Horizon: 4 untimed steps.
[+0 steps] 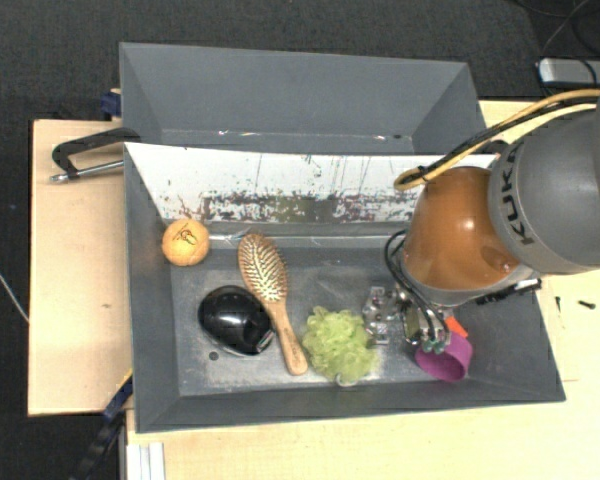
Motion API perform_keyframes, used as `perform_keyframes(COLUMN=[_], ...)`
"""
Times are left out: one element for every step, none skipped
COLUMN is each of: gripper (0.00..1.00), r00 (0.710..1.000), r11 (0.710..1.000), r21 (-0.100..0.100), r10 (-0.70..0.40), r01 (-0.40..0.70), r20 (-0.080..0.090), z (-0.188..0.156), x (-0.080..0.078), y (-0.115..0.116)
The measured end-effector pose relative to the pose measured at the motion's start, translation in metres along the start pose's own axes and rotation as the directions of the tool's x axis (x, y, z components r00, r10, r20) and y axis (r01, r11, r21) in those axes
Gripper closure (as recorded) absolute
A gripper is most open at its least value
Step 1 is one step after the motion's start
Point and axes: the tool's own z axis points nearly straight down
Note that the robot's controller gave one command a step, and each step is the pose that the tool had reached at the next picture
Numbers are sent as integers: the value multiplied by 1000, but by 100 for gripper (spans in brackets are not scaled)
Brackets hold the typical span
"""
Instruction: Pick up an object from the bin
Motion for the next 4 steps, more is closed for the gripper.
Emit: perform_keyframes(gripper=[100, 100, 100, 100], r00=[1000, 1000, 901, 901], r11=[1000, 1000, 901, 901], r21=[0, 0, 4, 4], r10=[0, 0, -434, -434], r01=[0, 0, 434, 434], r20=[1, 1, 9, 9], z=[0, 0, -1, -1], x=[0, 0, -18, -18], y=[0, 0, 17, 17])
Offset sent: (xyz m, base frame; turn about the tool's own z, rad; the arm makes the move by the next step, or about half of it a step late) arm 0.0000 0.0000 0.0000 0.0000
